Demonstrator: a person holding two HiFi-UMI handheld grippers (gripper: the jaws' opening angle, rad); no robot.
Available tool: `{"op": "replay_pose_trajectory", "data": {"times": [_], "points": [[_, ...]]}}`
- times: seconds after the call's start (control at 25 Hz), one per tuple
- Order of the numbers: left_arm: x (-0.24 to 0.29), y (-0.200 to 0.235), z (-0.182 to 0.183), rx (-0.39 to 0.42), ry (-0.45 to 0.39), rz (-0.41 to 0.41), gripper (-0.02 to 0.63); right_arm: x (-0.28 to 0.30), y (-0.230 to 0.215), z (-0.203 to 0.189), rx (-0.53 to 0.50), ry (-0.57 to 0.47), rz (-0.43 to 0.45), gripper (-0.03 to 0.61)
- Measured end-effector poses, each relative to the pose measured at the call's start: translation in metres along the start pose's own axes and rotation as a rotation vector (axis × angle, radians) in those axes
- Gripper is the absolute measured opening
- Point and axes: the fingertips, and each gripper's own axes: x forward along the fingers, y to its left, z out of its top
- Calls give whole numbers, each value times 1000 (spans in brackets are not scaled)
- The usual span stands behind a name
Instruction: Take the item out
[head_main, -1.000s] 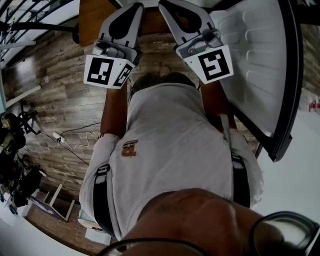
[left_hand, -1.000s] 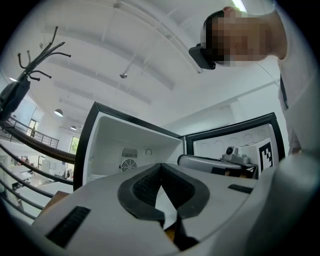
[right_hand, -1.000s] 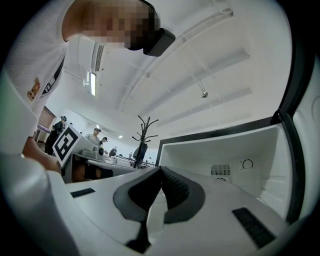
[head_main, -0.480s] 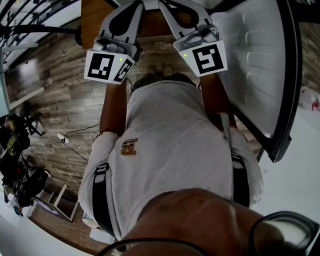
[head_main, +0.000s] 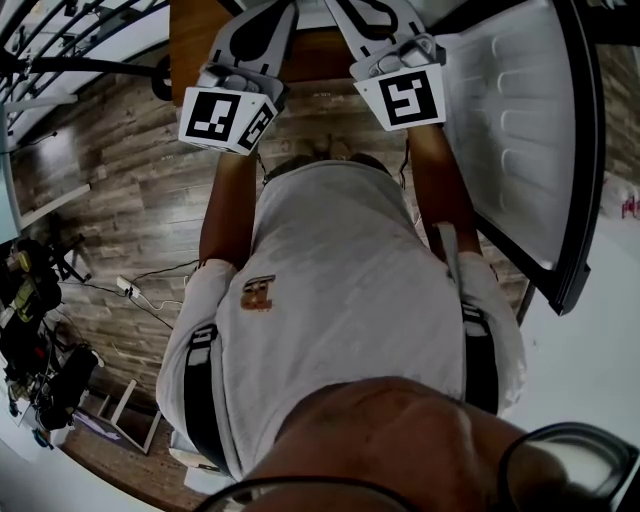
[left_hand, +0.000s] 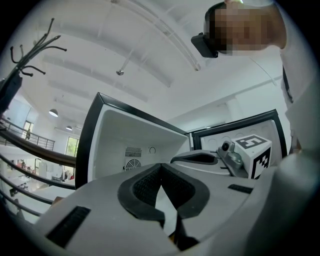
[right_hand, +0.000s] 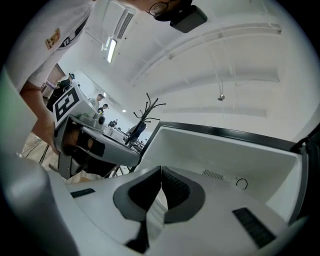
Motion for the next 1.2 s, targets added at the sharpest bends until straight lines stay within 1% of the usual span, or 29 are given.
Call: {"op": "replay_pose_trajectory", "data": {"times": [0.28,0.64,0.84,0.96,1.2], "points": [[2,17,-1,-6,-8,-6,18,15,1,4,-20,12,0,34],[13,25,-10,-11,-11,-33,18,29,0,-14,-56,70,13,35],[15,25,-12,-14,-5,-40,18,33,-1,-20,-86,92,-4,35],[15,26,-14,-15,0,-40,18,37,-2,-23,-116,109,-2,37],[12,30,-15,-13,7,-39,18,47,5,-31,-197,155,32,37]]}}
